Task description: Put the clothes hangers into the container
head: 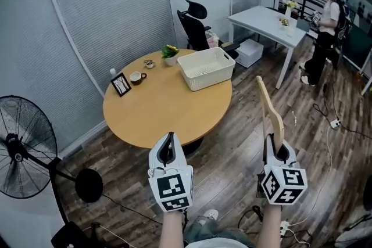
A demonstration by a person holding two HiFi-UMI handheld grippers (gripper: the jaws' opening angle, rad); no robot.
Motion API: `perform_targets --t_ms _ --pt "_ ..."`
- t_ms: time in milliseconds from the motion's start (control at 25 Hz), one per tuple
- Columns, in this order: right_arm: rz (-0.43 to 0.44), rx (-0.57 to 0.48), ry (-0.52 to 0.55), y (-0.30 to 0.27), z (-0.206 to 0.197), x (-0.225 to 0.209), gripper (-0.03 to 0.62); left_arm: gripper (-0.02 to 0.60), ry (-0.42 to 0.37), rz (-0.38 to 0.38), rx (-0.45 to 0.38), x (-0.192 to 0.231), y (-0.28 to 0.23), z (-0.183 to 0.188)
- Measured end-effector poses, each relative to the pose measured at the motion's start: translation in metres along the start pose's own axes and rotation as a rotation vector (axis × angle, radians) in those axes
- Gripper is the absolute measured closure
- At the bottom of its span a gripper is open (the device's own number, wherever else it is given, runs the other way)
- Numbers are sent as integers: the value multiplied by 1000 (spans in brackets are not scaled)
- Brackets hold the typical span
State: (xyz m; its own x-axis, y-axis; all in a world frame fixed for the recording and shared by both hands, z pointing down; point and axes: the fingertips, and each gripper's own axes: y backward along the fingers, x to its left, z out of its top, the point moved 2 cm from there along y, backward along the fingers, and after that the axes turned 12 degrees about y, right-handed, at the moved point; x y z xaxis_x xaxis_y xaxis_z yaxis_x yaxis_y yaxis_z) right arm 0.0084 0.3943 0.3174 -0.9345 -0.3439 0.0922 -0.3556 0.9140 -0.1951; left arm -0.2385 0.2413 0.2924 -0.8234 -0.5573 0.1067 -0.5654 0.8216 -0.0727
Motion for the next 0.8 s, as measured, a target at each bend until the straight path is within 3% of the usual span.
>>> perform_targets --t_ms 800 --pt "5 15 -4 -101 12 -17 531 580 22 10 34 6 -98 -11"
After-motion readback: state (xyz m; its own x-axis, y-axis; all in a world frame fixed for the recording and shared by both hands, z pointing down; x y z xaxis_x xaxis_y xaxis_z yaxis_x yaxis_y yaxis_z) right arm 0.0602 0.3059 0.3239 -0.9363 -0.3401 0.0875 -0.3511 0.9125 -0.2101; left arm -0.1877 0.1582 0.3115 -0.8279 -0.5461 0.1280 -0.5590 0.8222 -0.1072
